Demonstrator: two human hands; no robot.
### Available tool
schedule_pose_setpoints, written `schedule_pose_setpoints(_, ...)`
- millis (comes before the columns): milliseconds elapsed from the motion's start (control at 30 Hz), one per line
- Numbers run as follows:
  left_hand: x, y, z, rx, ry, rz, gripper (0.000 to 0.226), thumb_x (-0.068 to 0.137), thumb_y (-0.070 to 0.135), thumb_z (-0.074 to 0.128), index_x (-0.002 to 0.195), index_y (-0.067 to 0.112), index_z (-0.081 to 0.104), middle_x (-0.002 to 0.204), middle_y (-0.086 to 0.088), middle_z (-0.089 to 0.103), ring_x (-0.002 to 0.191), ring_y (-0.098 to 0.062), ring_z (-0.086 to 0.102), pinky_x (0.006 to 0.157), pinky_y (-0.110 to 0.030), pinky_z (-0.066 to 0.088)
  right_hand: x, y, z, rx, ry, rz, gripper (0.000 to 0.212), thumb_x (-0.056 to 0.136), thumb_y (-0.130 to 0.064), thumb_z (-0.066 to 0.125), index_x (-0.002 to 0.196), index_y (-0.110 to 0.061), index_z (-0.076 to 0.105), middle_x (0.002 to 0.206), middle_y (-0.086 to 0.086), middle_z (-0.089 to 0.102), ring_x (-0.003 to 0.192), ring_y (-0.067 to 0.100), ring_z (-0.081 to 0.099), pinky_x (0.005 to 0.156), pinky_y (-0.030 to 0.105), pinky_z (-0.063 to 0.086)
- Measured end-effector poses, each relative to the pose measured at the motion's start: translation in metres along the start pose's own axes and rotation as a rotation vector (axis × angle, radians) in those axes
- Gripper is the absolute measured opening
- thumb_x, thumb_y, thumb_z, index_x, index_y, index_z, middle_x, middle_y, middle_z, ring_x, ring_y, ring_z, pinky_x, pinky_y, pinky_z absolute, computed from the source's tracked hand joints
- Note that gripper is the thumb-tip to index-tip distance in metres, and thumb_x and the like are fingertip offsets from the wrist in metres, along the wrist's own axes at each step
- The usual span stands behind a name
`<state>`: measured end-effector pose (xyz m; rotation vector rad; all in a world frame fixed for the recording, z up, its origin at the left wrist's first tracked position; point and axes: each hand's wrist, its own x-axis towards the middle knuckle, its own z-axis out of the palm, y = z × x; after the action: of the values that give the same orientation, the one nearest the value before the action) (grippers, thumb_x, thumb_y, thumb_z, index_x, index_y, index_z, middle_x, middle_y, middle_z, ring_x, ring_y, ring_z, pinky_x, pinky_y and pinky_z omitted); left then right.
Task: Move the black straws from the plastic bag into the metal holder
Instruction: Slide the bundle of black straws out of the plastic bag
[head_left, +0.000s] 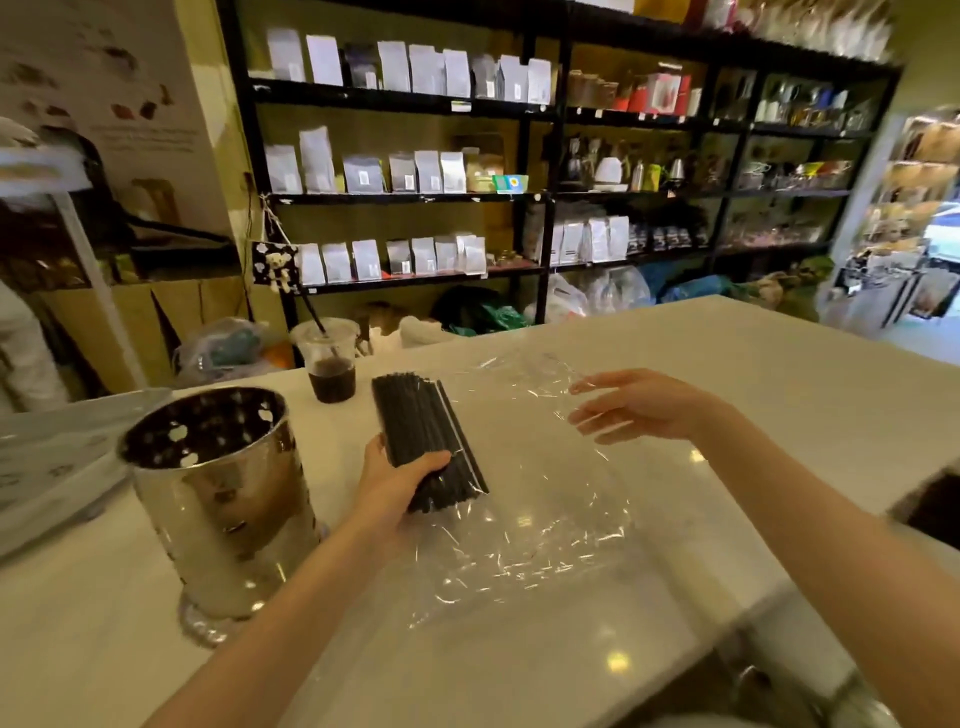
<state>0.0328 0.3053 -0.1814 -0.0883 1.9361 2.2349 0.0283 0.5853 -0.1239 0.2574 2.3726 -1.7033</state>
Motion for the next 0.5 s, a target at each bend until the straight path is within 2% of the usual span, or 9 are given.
schedule_pose_setpoints(67, 0.002, -0.009, -0.005, 0.099, 0.041, 0.005, 0.085, 0.070, 0.014, 0.072, 0.137, 0.019, 0.021, 0.129, -0.009, 0.047, 0.103, -0.026, 0.056, 0.077, -0.041, 0.053, 0.008, 0.012, 0.012, -0.029, 0.045, -0.003, 0.027, 0.088, 0.000, 0.055, 0.113, -0.008, 0.057, 0.090, 0.013, 0.071, 0.071, 0.018, 0.070, 0.067, 0.034, 0.060)
schedule_pose_setpoints(133, 0.002, -0.015, -0.010, 0.178, 0.078, 0.011, 0.088, 0.069, 0.016, 0.073, 0.138, 0.020, 0.018, 0.135, -0.012, 0.044, 0.114, -0.031, 0.051, 0.093, -0.046, 0.047, 0.017, 0.023, 0.024, -0.042, 0.121, -0.021, 0.028, 0.086, 0.001, 0.057, 0.113, -0.005, 0.057, 0.083, 0.012, 0.071, 0.062, 0.015, 0.069, 0.064, 0.032, 0.058)
schedule_pose_setpoints(233, -0.001, -0.021, -0.012, 0.292, 0.115, 0.051, 0.087, 0.072, 0.015, 0.070, 0.139, 0.015, 0.014, 0.138, -0.014, 0.042, 0.120, -0.030, 0.047, 0.096, -0.041, 0.042, 0.028, 0.037, 0.046, -0.004, 0.266, -0.066, 0.033, 0.081, 0.004, 0.060, 0.113, -0.002, 0.056, 0.074, 0.011, 0.067, 0.048, 0.010, 0.064, 0.047, 0.023, 0.051)
schedule_pose_setpoints(333, -0.003, -0.025, -0.011, 0.359, 0.125, 0.074, 0.089, 0.074, 0.017, 0.069, 0.140, 0.015, 0.010, 0.142, -0.012, 0.038, 0.125, -0.029, 0.043, 0.100, -0.040, 0.038, 0.040, 0.049, 0.066, -0.032, 0.423, -0.132, 0.039, 0.078, 0.004, 0.061, 0.116, -0.002, 0.055, 0.072, 0.009, 0.063, 0.054, 0.013, 0.058, 0.040, 0.017, 0.044)
schedule_pose_setpoints(367, -0.003, -0.027, -0.011, 0.384, 0.121, 0.071, 0.092, 0.073, 0.020, 0.070, 0.141, 0.016, 0.009, 0.143, -0.011, 0.036, 0.126, -0.029, 0.041, 0.101, -0.040, 0.037, 0.043, 0.053, 0.070, -0.068, 0.462, -0.159, 0.041, 0.079, 0.003, 0.061, 0.118, -0.003, 0.054, 0.074, 0.011, 0.065, 0.057, 0.014, 0.058, 0.042, 0.016, 0.044)
schedule_pose_setpoints(433, -0.002, -0.030, -0.014, 0.467, 0.104, 0.049, 0.098, 0.070, 0.028, 0.072, 0.142, 0.021, 0.006, 0.147, -0.010, 0.031, 0.131, -0.029, 0.035, 0.107, -0.043, 0.032, 0.047, 0.060, 0.075, -0.178, 0.523, -0.206, 0.045, 0.080, -0.001, 0.058, 0.124, -0.007, 0.050, 0.089, 0.016, 0.068, 0.070, 0.021, 0.060, 0.057, 0.022, 0.045)
schedule_pose_setpoints(500, -0.003, -0.032, -0.017, 0.564, 0.081, 0.025, 0.098, 0.070, 0.034, 0.072, 0.142, 0.025, 0.007, 0.149, -0.008, 0.026, 0.135, -0.029, 0.026, 0.110, -0.048, 0.027, 0.048, 0.063, 0.077, -0.368, 0.561, -0.217, 0.052, 0.082, -0.008, 0.057, 0.132, -0.011, 0.042, 0.107, 0.016, 0.064, 0.094, 0.028, 0.058, 0.074, 0.028, 0.041)
